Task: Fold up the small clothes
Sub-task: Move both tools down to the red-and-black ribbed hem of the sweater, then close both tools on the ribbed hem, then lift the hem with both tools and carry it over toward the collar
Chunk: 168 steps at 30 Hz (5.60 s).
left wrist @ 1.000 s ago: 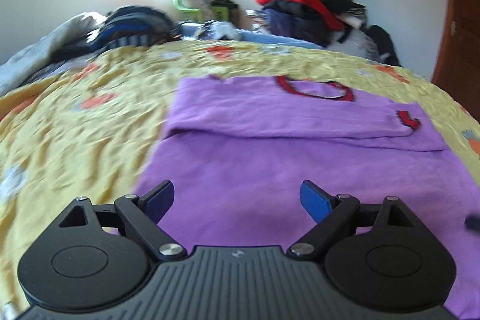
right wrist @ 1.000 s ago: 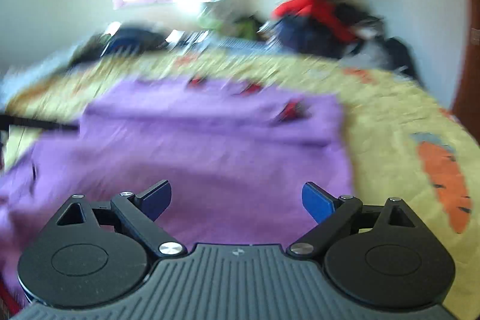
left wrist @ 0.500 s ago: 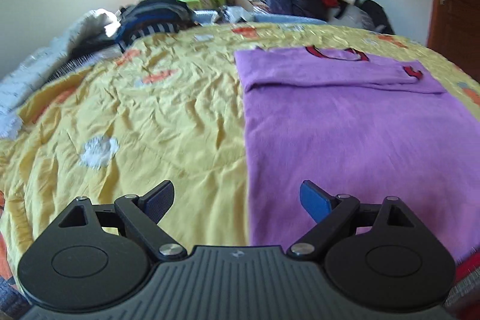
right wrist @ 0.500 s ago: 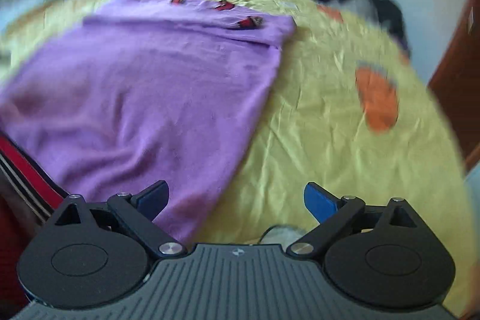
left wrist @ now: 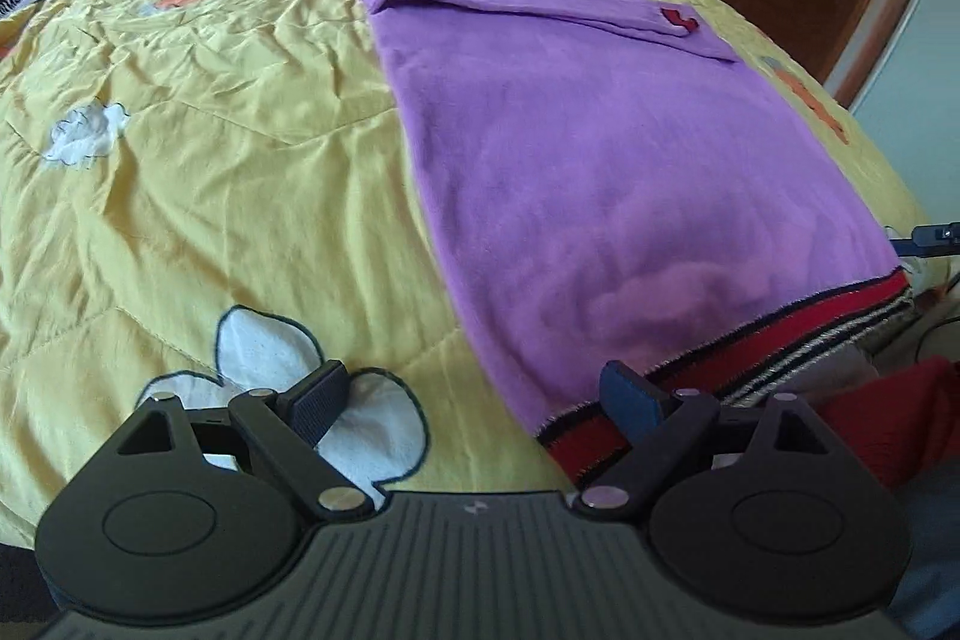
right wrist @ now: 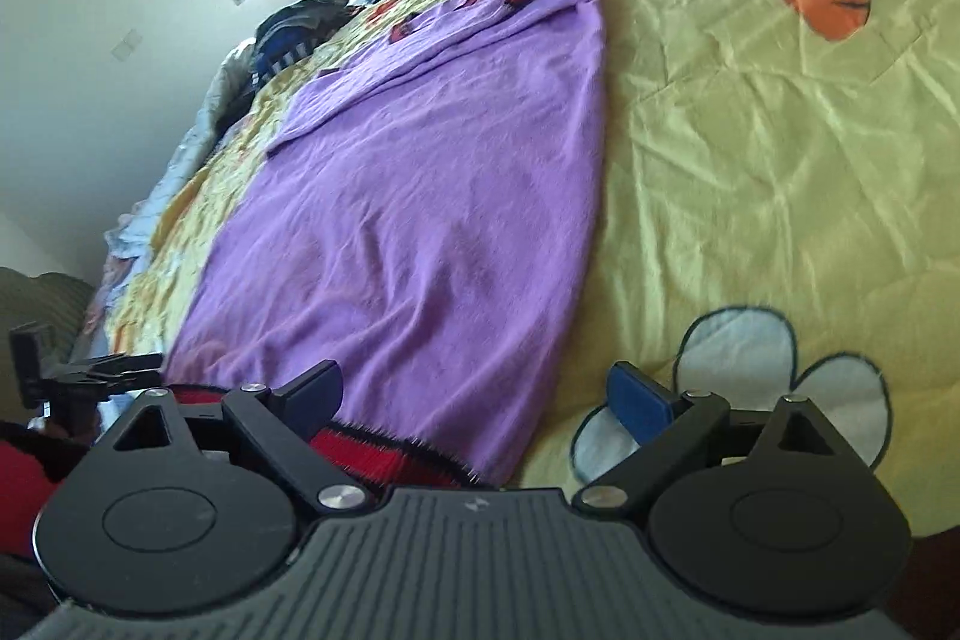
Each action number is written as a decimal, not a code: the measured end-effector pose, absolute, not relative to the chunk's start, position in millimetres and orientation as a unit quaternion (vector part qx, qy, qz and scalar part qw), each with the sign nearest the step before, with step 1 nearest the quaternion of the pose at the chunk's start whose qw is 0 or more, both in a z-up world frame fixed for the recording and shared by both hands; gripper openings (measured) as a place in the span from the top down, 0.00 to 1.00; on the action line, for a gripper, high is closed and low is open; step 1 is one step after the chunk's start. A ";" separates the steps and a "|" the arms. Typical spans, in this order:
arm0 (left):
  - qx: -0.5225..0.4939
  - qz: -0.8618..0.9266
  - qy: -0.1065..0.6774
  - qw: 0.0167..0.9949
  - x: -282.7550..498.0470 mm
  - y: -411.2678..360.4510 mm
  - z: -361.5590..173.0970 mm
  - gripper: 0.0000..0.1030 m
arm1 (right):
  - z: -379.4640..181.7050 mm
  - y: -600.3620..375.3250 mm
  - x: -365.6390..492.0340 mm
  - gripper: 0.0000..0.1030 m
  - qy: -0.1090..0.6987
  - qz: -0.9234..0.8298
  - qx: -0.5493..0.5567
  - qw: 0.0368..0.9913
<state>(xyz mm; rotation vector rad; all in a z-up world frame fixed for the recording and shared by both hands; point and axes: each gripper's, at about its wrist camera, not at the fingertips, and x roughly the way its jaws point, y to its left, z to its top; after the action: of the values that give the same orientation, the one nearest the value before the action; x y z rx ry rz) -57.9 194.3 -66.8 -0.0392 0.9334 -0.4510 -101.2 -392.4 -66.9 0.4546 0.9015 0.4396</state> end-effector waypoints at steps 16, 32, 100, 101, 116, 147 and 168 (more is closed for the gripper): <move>-0.259 -0.341 0.437 0.791 -25.9 200.7 -89.0 0.10 | -86.3 -386.8 -86.8 0.17 0.425 0.315 0.331 0.781; -0.181 -0.305 0.444 0.823 -28.5 176.8 -76.5 0.48 | -85.4 -378.3 -88.7 0.24 0.424 0.322 0.305 0.790; -0.077 -0.059 0.219 0.971 80.2 109.7 45.3 0.96 | 7.3 -359.5 81.7 0.89 0.221 0.193 0.279 0.915; -0.078 -0.058 0.219 0.971 83.6 109.6 45.4 0.96 | 7.2 -359.6 84.7 0.89 0.220 0.192 0.278 0.915; -0.098 -0.031 0.258 0.961 131.7 108.8 41.1 0.96 | 1.4 -366.2 121.3 0.89 0.221 0.178 0.284 0.916; -0.085 -0.027 0.285 0.954 219.0 93.3 44.6 0.95 | -17.6 -385.5 196.1 0.89 0.236 0.138 0.325 0.905; -0.085 -0.014 0.341 0.936 298.0 90.7 11.0 0.95 | -45.6 -390.9 266.5 0.89 0.267 0.115 0.343 0.893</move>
<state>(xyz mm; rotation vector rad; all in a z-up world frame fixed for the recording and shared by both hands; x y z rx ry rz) 298.0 90.7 11.0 -0.1732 0.6970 -0.0285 266.5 -390.9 -45.6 0.7115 0.5546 0.2389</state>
